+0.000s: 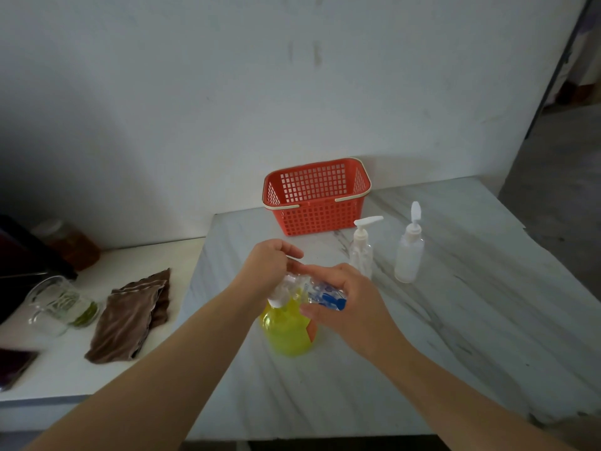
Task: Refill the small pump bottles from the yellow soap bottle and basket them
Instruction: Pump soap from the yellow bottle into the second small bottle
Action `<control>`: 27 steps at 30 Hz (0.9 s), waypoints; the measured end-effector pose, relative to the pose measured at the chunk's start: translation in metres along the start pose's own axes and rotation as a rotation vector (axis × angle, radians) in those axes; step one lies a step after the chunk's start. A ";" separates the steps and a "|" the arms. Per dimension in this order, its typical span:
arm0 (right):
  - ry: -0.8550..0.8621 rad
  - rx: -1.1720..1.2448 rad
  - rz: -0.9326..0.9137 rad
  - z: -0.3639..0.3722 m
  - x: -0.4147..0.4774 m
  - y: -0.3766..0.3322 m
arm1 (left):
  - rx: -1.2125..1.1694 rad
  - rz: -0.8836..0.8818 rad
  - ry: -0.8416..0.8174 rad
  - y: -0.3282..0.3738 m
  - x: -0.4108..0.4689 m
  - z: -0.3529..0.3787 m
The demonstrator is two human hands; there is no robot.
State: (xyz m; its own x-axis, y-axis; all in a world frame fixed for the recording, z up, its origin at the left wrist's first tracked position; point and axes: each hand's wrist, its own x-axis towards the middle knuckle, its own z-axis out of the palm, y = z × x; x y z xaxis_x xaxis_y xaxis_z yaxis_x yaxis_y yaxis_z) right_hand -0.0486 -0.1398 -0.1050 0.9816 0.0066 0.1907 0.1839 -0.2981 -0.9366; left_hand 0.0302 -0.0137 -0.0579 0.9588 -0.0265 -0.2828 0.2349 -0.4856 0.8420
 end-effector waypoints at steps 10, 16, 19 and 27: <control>-0.004 -0.002 0.011 0.005 -0.003 0.006 | 0.084 -0.013 0.011 -0.013 0.005 0.003; -0.020 -0.027 0.000 0.002 0.000 0.001 | 0.068 -0.010 -0.010 -0.004 0.001 -0.002; -0.021 -0.032 -0.011 0.001 0.000 0.000 | 0.064 -0.014 -0.030 0.002 0.002 -0.004; -0.013 -0.008 -0.020 0.002 0.000 0.005 | 0.095 -0.017 0.031 -0.008 0.006 0.002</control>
State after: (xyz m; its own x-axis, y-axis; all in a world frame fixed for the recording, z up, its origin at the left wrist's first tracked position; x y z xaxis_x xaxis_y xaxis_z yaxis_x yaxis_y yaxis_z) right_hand -0.0482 -0.1392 -0.1100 0.9784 0.0251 0.2052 0.2029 -0.3058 -0.9302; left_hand 0.0338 -0.0118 -0.0677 0.9597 0.0087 -0.2809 0.2362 -0.5665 0.7895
